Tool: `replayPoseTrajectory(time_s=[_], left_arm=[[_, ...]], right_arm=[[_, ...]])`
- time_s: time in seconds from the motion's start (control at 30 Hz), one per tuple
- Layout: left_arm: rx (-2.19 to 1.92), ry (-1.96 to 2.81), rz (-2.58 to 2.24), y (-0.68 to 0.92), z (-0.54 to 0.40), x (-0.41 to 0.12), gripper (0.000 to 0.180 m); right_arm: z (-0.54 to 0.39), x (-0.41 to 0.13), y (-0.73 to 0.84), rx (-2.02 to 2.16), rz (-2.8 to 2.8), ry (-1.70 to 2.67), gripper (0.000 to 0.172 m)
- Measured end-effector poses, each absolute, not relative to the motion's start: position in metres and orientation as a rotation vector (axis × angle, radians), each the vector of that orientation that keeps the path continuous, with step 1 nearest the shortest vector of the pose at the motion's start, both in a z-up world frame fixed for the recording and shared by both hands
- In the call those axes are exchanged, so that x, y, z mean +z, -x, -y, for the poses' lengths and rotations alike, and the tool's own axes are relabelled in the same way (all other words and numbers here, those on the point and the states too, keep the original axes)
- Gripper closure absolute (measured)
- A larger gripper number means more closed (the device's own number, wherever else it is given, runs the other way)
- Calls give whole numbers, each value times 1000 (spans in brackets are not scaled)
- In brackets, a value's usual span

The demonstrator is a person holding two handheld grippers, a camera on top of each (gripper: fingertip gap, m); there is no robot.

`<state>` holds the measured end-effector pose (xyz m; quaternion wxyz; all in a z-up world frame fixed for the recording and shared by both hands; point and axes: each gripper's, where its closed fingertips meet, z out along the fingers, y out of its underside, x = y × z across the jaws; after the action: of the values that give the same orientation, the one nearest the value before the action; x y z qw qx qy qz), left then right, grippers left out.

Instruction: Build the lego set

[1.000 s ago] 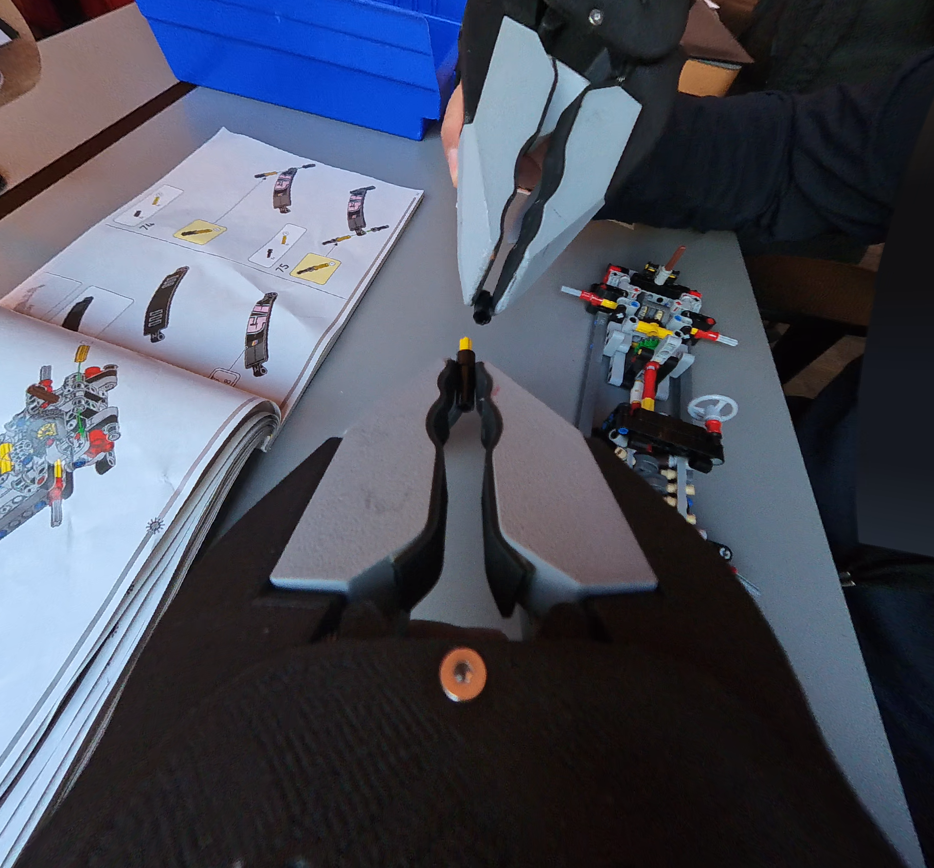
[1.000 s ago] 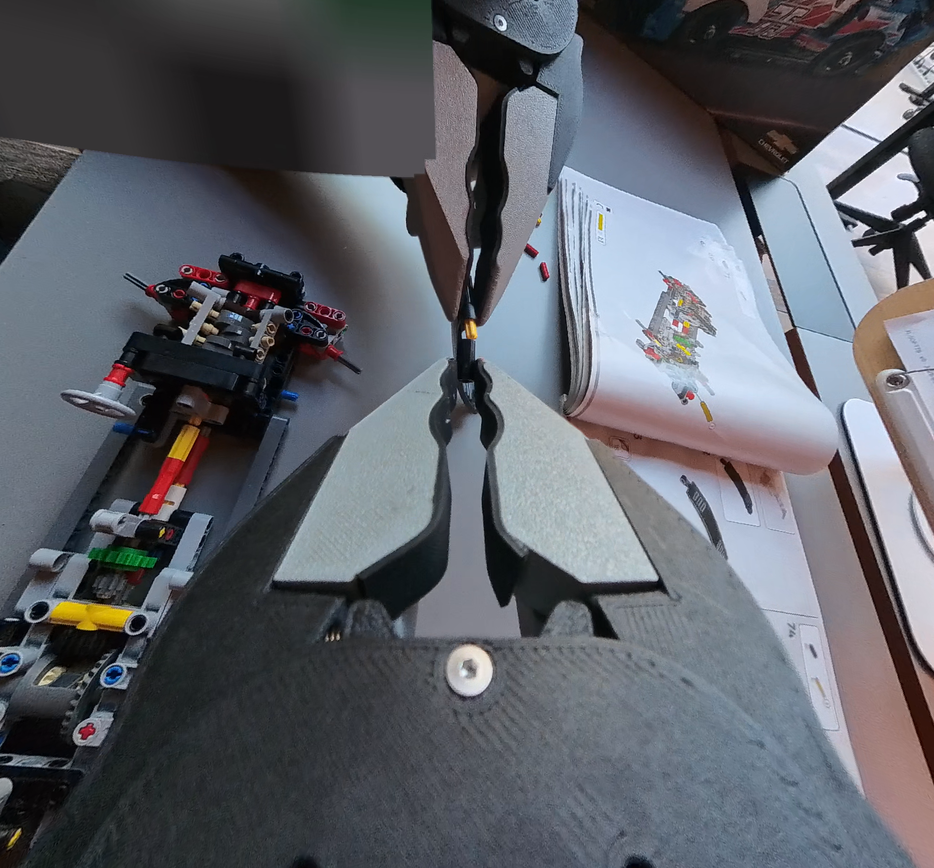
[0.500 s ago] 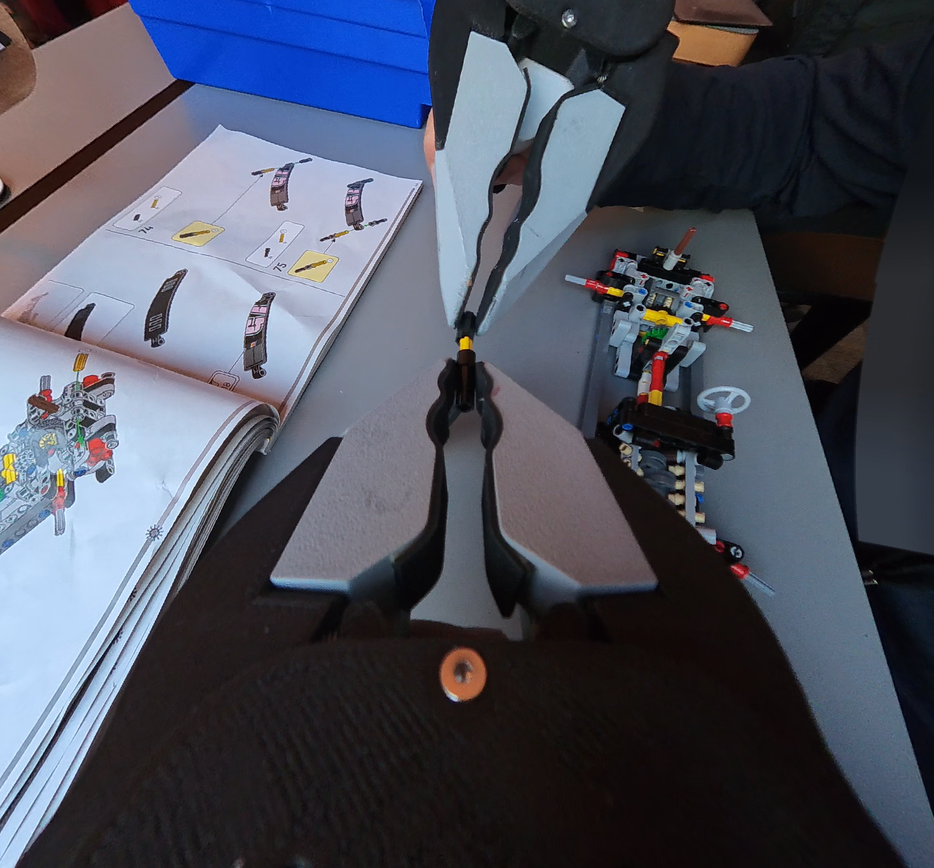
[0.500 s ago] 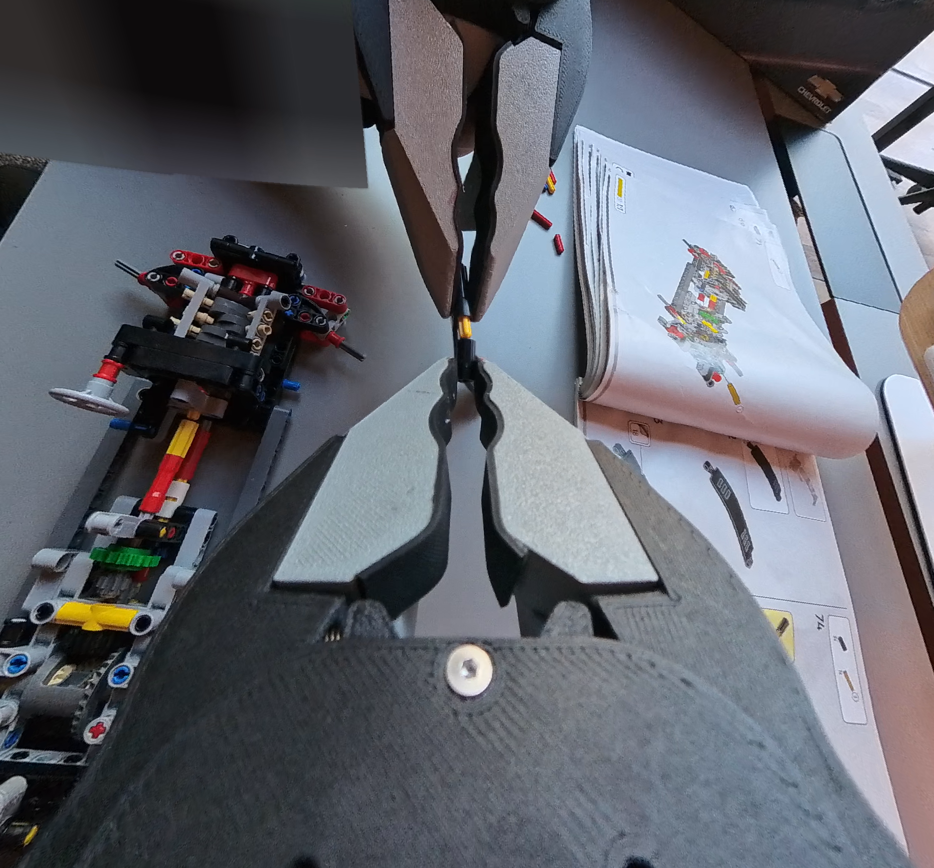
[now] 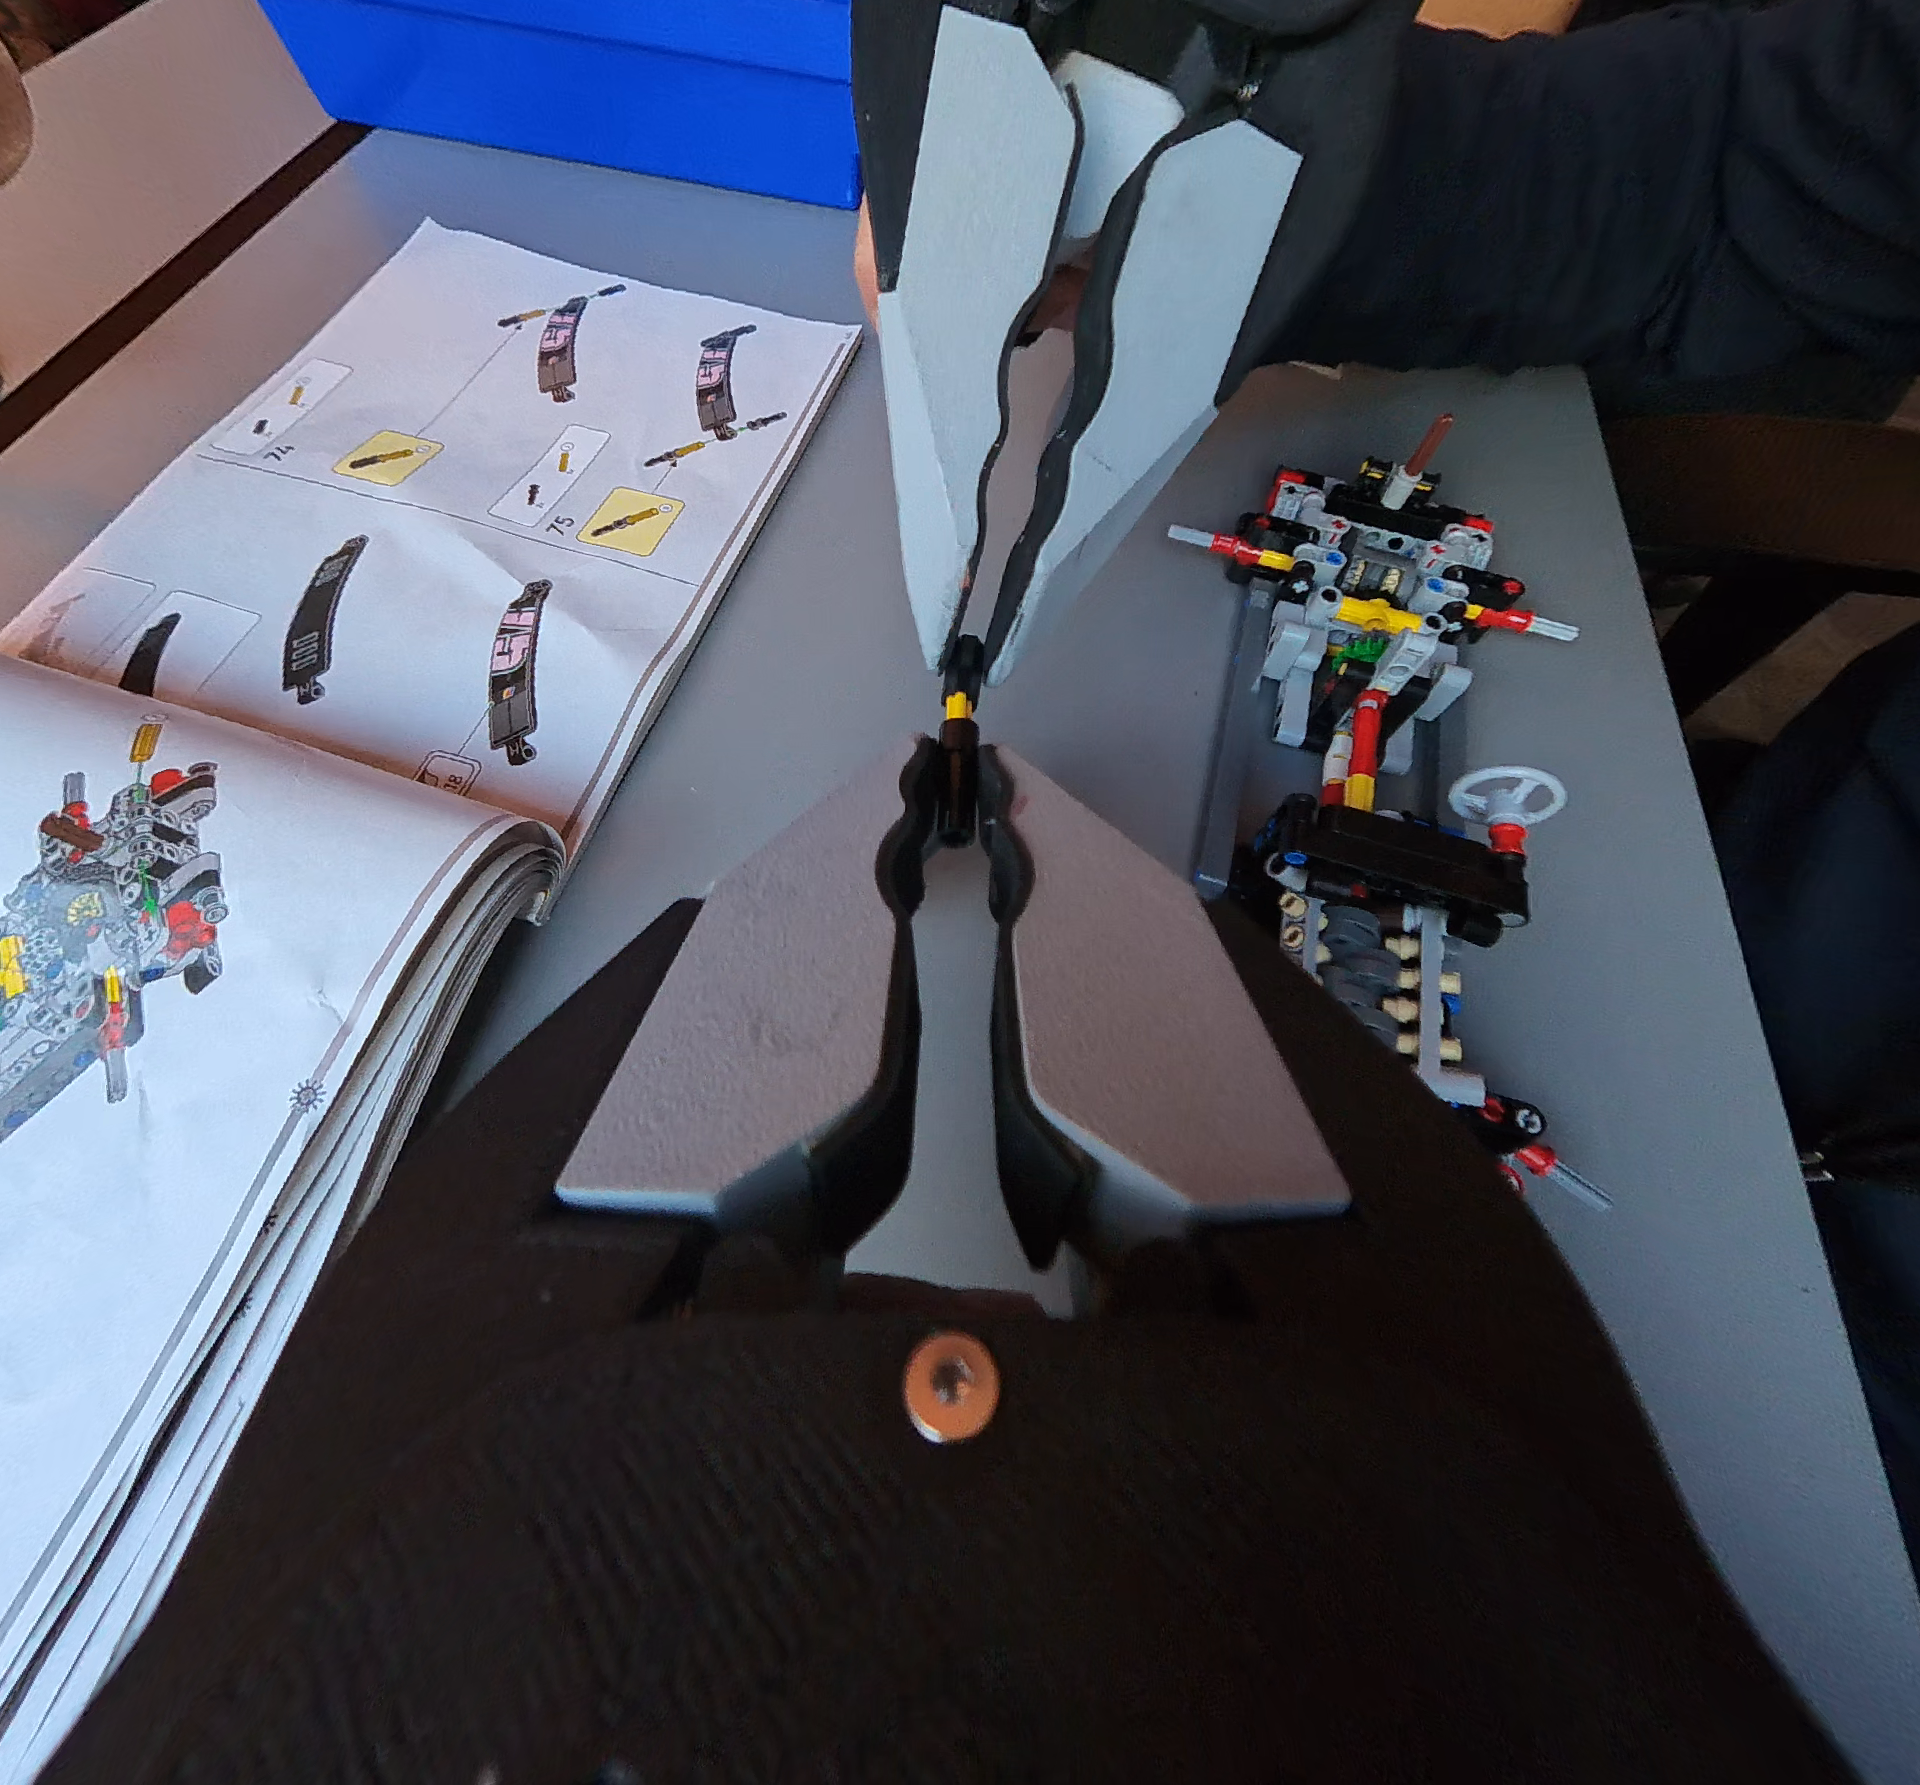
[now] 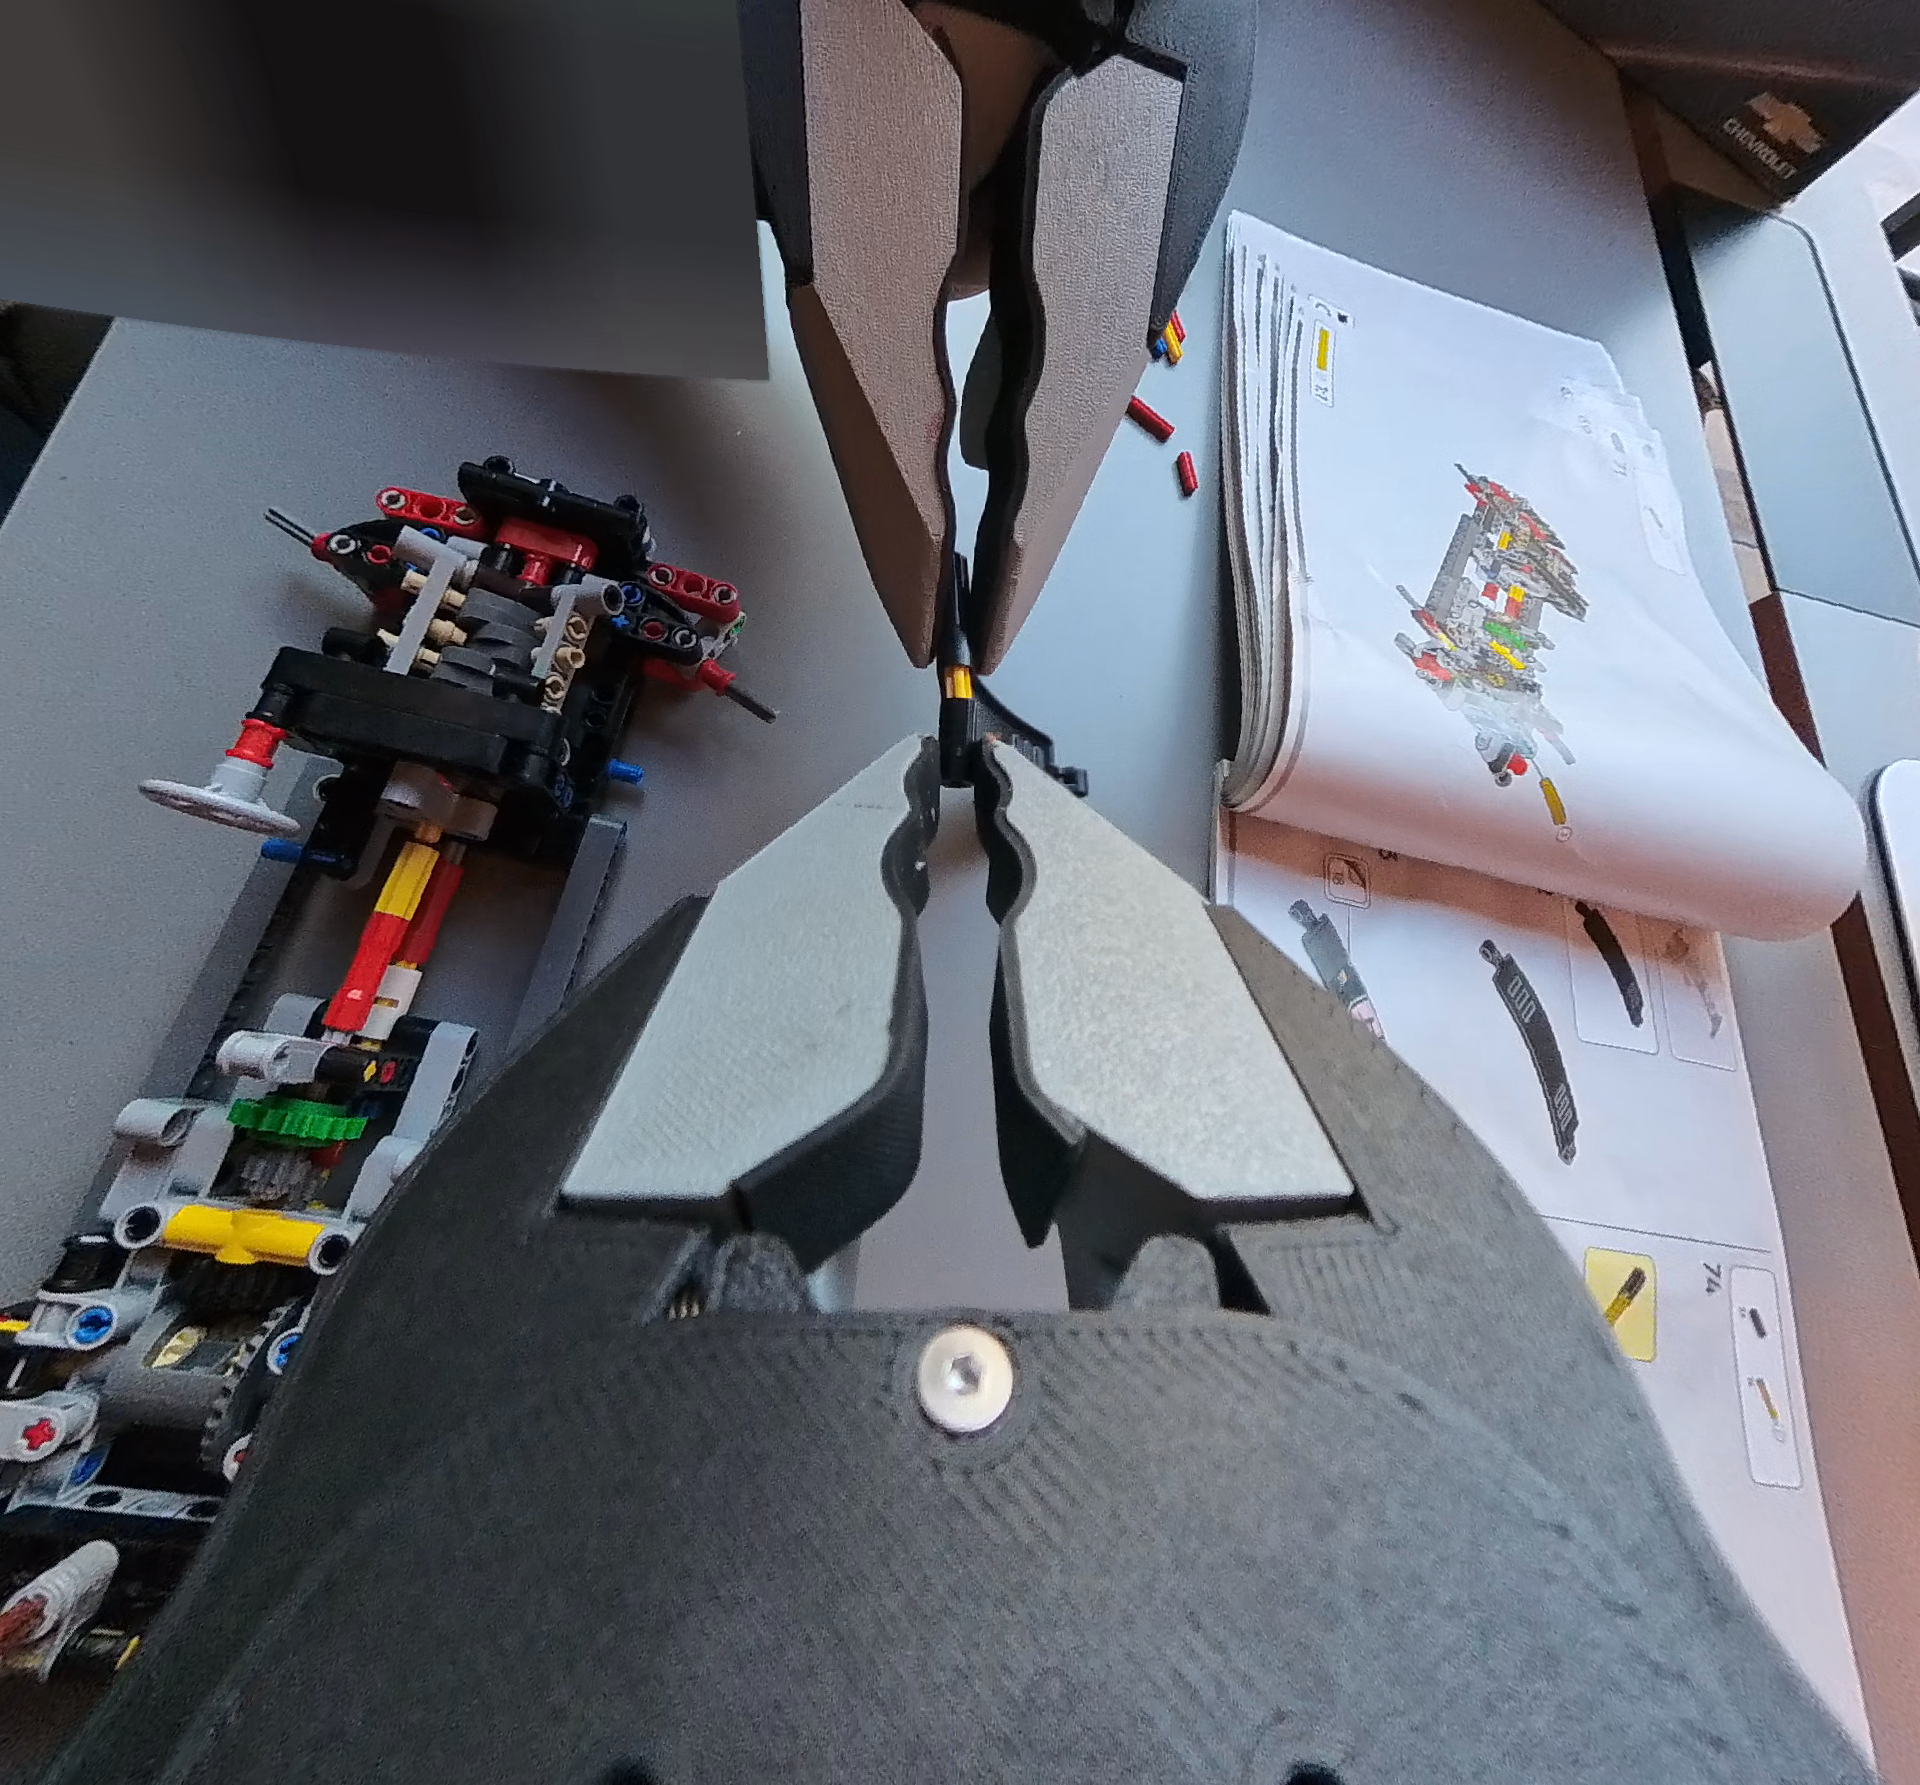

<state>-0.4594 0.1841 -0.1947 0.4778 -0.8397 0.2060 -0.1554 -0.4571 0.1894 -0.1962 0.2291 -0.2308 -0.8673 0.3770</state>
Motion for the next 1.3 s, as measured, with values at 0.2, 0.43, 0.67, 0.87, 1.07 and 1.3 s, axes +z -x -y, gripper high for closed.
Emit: replayPoseTrajectory(time_s=[0.2, 0.43, 0.67, 0.87, 1.07, 1.3], left_arm=[[-367, 2162, -542, 455, -183, -220, 176], [-238, 2312, -586, 461, -182, -252, 176], [-234, 2305, -605, 463, -183, -256, 175], [-208, 2282, -609, 464, -185, -255, 175], [-236, 2273, -594, 464, -185, -253, 175], [-170, 2338, -646, 462, -184, -270, 175]], right_arm=[[-184, -219, 455, 1048, 2468, 672, 168], [-183, -249, 460, 1057, 2504, 720, 168], [-184, -254, 462, 1073, 2481, 689, 168], [-186, -260, 465, 1011, 2438, 628, 167], [-187, -256, 465, 1004, 2435, 640, 168], [-184, -271, 463, 995, 2507, 699, 168]])
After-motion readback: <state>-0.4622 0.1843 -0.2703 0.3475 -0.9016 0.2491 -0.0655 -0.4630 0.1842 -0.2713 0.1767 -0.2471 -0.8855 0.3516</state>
